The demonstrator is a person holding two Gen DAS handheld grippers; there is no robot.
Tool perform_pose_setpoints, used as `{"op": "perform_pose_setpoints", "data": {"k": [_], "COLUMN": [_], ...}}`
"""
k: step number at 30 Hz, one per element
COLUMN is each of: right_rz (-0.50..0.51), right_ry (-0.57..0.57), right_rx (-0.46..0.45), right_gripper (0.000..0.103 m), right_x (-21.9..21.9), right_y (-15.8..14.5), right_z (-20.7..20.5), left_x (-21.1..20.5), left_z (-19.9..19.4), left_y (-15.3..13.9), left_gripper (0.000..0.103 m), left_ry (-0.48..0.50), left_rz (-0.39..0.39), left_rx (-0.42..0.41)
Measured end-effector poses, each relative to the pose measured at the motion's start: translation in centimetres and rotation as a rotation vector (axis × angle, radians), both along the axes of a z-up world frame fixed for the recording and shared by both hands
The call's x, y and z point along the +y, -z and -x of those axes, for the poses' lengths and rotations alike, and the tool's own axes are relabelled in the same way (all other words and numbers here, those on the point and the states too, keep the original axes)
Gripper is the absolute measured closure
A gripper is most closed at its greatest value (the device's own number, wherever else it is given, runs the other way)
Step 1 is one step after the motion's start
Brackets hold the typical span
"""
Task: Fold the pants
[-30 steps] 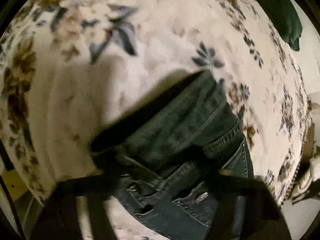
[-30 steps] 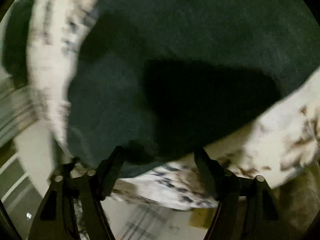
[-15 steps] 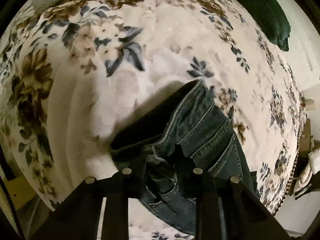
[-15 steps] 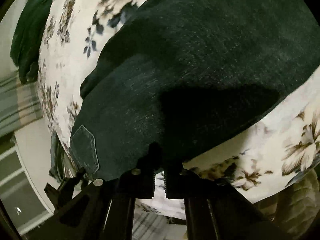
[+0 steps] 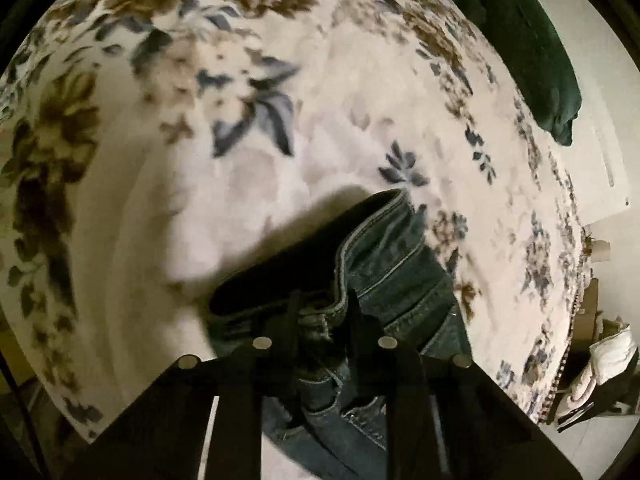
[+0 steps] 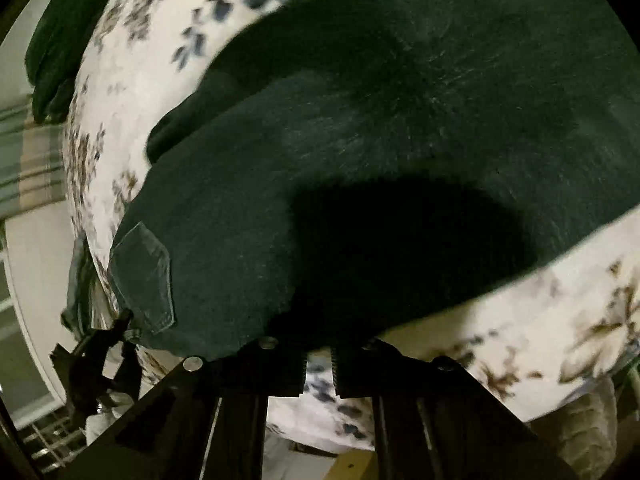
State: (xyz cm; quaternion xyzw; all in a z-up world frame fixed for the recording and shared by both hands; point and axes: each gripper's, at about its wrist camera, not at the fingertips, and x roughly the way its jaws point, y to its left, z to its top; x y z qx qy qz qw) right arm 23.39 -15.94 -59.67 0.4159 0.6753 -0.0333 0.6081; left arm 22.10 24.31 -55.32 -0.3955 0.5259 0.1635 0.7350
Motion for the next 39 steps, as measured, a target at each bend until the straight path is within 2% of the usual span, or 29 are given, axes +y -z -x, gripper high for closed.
{"op": "perform_pose_setpoints", "data": {"k": [4, 8, 10, 11, 12, 14, 15, 16, 17, 18, 21, 23, 24, 26, 28, 29, 30, 31, 33, 34, 36, 37, 39], "right_rz": [0.004, 0.013, 0.006, 0.001, -0.011, -0.018, -0.030, -0.044, -0.057, -0.062, -0.071, -0.061, -0.041, -0.041, -0.099, -0.097, -0.076, 0.004, -0.013, -0.001, 0.087, 0.072, -0.020], "right_ry": [-0.055, -0.137, -0.170, -0.193, -0.214, -0.269, -0.332, -0.370, -0.392, -0.414, -0.444, -0.478, -0.496, -0.558, -0.597, -0.591, -0.588, -0.589, -0.477, -0.427, -0.385, -0.378, -0.401], "right_rx": [0.012, 0.049, 0.113, 0.157, 0.183, 0.189, 0.170, 0.144, 0.118, 0.097, 0.031, -0.017, -0.031, 0.004, 0.145, 0.179, 0.194, 0.198, 0.135, 0.089, -0.035, -0.024, 0.034], "right_gripper": [0.094, 0.093, 0.083, 0.070, 0.056, 0.041, 0.038, 0.037, 0.034, 0.032, 0.031, 0.031, 0.031, 0.031, 0.031, 0.034, 0.066, 0.089, 0.095, 0.103, 0.103, 0.103, 0.102], "right_x": [1.0, 1.9, 2.1, 2.0, 1.8, 1.5, 1.5, 1.4, 1.4, 1.4, 1.5, 2.3, 3.0, 5.0, 7.0, 7.2, 7.3, 6.8, 4.4, 3.1, 0.5, -0.2, -0.7], "right_y": [-1.0, 0.4, 1.8, 2.2, 2.0, 0.6, -1.1, -2.6, -3.7, -4.7, -6.3, -5.9, -5.2, -2.8, 1.7, 2.9, 3.7, 3.6, 2.0, 0.8, -1.5, -1.4, -0.5], "right_z": [1.2, 2.2, 1.7, 1.3, 1.0, 0.1, -0.7, -1.5, -2.3, -3.4, -9.2, -14.1, -16.4, -20.6, -23.0, -23.3, -23.5, -23.8, -24.2, -24.8, -26.2, -26.5, -26.7], "left_x": [0.9, 1.7, 2.2, 2.4, 2.4, 1.8, 1.3, 0.3, -0.5, -1.2, -4.7, -6.8, -7.6, -9.8, -11.2, -11.8, -12.2, -12.3, -12.2, -11.8, -11.1, -10.6, -10.2], "left_z": [1.9, 3.1, 3.2, 3.2, 3.1, 2.8, 2.6, 2.2, 1.8, 1.3, -1.5, -4.0, -5.0, -7.4, -8.5, -8.9, -8.8, -8.9, -8.2, -7.8, -7.2, -7.0, -6.6], "left_y": [-0.8, 1.3, 2.4, 2.3, 1.7, -0.2, -1.3, -3.0, -4.2, -5.1, -7.5, -7.1, -6.7, -5.1, -3.7, -3.0, -2.7, -2.1, -1.6, -1.2, -0.2, 0.4, 1.1], "left_gripper": [0.088, 0.085, 0.077, 0.070, 0.068, 0.066, 0.061, 0.054, 0.036, 0.022, 0.012, 0.003, 0.003, 0.003, 0.003, 0.003, 0.003, 0.003, 0.003, 0.003, 0.003, 0.003, 0.003], "left_ry": [0.009, 0.020, 0.030, 0.028, 0.039, 0.089, 0.115, 0.156, 0.183, 0.205, 0.300, 0.377, 0.407, 0.468, 0.508, 0.527, 0.541, 0.550, 0.551, 0.541, 0.520, 0.507, 0.484], "left_rz": [-0.033, -0.036, -0.020, -0.027, -0.048, -0.099, -0.144, -0.202, -0.236, -0.271, -0.373, -0.419, -0.435, -0.496, -0.525, -0.529, -0.522, -0.518, -0.502, -0.489, -0.469, -0.450, -0.408], "left_rx": [0.033, 0.117, 0.159, 0.172, 0.189, 0.203, 0.204, 0.179, 0.151, 0.133, 0.032, 0.037, 0.041, 0.078, 0.102, 0.110, 0.113, 0.126, 0.139, 0.149, 0.165, 0.173, 0.176]}}
